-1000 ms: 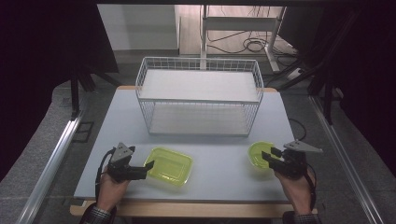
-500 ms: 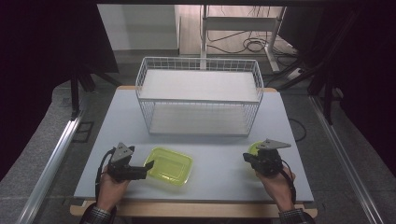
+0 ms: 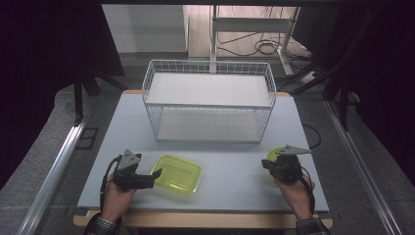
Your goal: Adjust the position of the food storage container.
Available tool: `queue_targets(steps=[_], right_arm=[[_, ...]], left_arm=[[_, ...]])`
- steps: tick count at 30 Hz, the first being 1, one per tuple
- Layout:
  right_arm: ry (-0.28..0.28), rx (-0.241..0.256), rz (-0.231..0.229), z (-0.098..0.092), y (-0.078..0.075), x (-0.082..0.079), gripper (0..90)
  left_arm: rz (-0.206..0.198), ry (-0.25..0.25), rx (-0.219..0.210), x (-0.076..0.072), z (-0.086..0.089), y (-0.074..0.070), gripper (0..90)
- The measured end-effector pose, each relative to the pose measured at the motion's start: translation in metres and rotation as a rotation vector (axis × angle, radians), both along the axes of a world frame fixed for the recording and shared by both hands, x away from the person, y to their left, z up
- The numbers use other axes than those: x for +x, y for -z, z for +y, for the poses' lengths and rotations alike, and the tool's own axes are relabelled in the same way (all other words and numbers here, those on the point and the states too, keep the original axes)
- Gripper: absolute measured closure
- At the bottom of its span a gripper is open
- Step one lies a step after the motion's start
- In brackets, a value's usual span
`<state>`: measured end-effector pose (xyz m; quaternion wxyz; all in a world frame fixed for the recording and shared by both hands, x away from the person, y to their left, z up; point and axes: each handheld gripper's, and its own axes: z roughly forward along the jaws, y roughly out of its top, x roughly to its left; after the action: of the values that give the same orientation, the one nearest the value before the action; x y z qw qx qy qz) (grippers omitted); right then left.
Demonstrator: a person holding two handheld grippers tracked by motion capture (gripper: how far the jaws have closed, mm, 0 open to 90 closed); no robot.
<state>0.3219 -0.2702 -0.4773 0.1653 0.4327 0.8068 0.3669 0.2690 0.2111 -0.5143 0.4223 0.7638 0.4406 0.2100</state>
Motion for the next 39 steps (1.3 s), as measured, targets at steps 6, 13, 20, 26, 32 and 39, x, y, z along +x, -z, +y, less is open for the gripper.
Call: queue_targets(steps=[6,13,20,26,32,39], right_arm=[[0.037,0.016,-0.005,-0.013,-0.001,0.003,89.2],[0.079,0.032,-0.006,-0.025,-0.001,0.006,89.2],[0.049,0.021,-0.025,-0.017,-0.002,0.002,86.8],[0.009,0.005,-0.023,-0.006,0.001,-0.002,80.4],[-0.02,0.016,-0.013,0.0,0.002,-0.006,74.7],[-0.063,0.029,0.003,0.011,0.005,-0.011,72.6]], left_arm=[[0.013,0.005,-0.007,0.0,-0.001,-0.001,5.1],[0.031,0.011,-0.002,0.0,-0.004,-0.002,5.4],[0.046,0.024,0.0,-0.003,0.001,-0.011,13.4],[0.044,0.025,-0.012,-0.006,0.019,-0.013,45.9],[0.129,0.053,0.009,0.0,0.032,-0.003,78.3],[0.252,0.153,0.093,0.008,0.02,0.012,90.0]])
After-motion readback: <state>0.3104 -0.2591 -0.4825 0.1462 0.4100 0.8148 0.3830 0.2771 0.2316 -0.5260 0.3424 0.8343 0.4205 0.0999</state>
